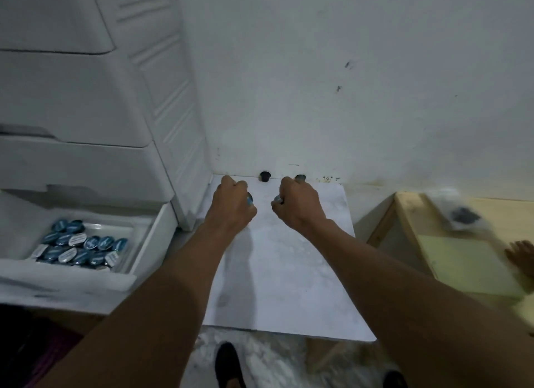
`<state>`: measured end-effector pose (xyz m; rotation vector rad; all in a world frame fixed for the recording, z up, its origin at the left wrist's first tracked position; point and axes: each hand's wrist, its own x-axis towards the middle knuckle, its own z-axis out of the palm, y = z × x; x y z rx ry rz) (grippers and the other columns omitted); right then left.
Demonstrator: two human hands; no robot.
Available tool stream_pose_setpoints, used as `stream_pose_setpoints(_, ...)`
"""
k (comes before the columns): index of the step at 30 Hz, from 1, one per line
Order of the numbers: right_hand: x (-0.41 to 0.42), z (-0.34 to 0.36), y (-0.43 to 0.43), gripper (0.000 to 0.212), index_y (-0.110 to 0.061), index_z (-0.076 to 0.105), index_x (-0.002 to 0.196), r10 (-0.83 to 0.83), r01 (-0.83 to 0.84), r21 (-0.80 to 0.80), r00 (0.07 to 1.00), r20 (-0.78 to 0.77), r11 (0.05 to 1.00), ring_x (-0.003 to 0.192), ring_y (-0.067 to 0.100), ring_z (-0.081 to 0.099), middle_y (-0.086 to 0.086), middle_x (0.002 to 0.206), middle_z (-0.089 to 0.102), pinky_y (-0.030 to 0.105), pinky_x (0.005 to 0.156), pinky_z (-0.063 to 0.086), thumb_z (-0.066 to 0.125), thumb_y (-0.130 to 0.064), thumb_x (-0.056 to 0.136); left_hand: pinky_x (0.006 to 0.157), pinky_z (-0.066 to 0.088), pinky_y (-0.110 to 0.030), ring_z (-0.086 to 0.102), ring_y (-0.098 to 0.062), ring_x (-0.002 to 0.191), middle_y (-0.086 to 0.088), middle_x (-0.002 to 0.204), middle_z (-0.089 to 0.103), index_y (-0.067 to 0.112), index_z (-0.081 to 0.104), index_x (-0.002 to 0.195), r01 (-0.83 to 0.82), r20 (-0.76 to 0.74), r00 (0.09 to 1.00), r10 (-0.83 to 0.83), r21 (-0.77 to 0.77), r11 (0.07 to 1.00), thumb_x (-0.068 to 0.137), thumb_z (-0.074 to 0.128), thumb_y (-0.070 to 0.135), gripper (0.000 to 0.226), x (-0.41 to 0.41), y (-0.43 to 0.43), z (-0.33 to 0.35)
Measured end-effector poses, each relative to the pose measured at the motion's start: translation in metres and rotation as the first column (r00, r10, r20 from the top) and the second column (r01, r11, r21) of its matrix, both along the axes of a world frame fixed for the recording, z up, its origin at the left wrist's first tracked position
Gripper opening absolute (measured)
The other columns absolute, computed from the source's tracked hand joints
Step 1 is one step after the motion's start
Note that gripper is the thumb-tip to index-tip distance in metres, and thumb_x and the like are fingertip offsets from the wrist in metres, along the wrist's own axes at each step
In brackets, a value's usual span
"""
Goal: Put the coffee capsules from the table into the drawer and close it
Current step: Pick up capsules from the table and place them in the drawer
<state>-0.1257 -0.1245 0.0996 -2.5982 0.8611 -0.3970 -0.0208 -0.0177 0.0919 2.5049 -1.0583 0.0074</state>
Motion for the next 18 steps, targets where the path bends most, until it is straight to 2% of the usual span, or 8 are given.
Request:
stream_pose_setpoints(4, 0.0, 0.011, 0.026, 0.025, -0.005, 0.054, 0.105, 0.045, -0.046, 0.02, 0.997, 0.055, 0.999, 0.089, 0.025, 0.054, 0.009, 0.101, 0.056, 0.028, 0.072, 0.039, 0.064, -0.015, 0.084, 0.09, 0.045, -0.03, 0.055, -0.027, 0.105, -0.015, 0.121, 0.048, 0.006, 0.056, 0.121, -0.025, 0.004, 1.0, 0.025, -0.018, 1.0, 0.083, 0.069, 0.022, 0.043, -0.005, 0.03, 0.013)
stream_pose_setpoints(6, 0.004, 0.015, 0.042, 0.029, -0.006, 0.056, 0.109, 0.076, -0.079, 0.028, 0.994, 0.073, 0.997, 0.094, 0.027, 0.056, 0.011, 0.109, 0.057, 0.028, 0.075, 0.04, 0.065, -0.015, 0.083, 0.09, 0.044, -0.029, 0.054, -0.027, 0.108, -0.014, 0.122, 0.049, 0.007, 0.055, 0.125, -0.042, 0.015, 0.999, 0.043, -0.041, 0.998, 0.083, 0.069, 0.023, 0.047, -0.005, 0.049, 0.02)
stream_pose_setpoints(10, 0.018, 0.022, 0.075, 0.031, -0.006, 0.056, 0.116, 0.129, -0.132, 0.024, 0.987, 0.098, 0.991, 0.101, 0.028, 0.056, 0.012, 0.115, 0.058, 0.027, 0.078, 0.039, 0.059, -0.008, 0.086, 0.088, 0.043, -0.028, 0.056, -0.026, 0.105, -0.012, 0.118, 0.054, 0.012, 0.059, 0.122, -0.098, 0.032, 0.994, 0.101, -0.074, 0.992, 0.081, 0.073, 0.028, 0.046, 0.005, 0.091, 0.032)
stream_pose_setpoints(13, 0.035, 0.031, 0.106, 0.035, -0.006, 0.056, 0.123, 0.139, -0.142, 0.022, 0.985, 0.102, 0.99, 0.109, 0.028, 0.056, 0.012, 0.122, 0.057, 0.028, 0.088, 0.041, 0.054, -0.006, 0.089, 0.085, 0.044, -0.027, 0.058, -0.025, 0.102, -0.011, 0.113, 0.059, 0.011, 0.063, 0.117, -0.163, -0.017, 0.987, 0.162, -0.109, 0.981, 0.078, 0.076, 0.029, 0.045, 0.014, 0.123, 0.042)
stream_pose_setpoints(16, 0.039, 0.014, 0.137, 0.044, -0.008, 0.047, 0.134, 0.094, -0.104, 0.129, 0.992, 0.08, 0.986, 0.12, 0.028, 0.05, 0.011, 0.134, 0.049, 0.029, 0.096, 0.038, 0.053, -0.01, 0.091, 0.08, 0.046, -0.028, 0.062, -0.025, 0.096, -0.013, 0.107, 0.066, 0.007, 0.068, 0.107, -0.211, -0.078, 0.976, 0.203, -0.114, 0.971, 0.075, 0.075, 0.024, 0.037, 0.029, 0.154, 0.031)
stream_pose_setpoints(18, 0.037, -0.007, 0.152, 0.051, -0.012, 0.041, 0.139, 0.027, -0.03, 0.234, 1.0, 0.016, 0.972, 0.116, 0.029, 0.052, 0.01, 0.137, 0.044, 0.028, 0.091, 0.039, 0.056, -0.012, 0.09, 0.077, 0.046, -0.03, 0.062, -0.027, 0.093, -0.014, 0.102, 0.067, 0.005, 0.069, 0.101, -0.242, -0.038, 0.97, 0.239, -0.143, 0.96, 0.075, 0.072, 0.022, 0.031, 0.043, 0.168, 0.027)
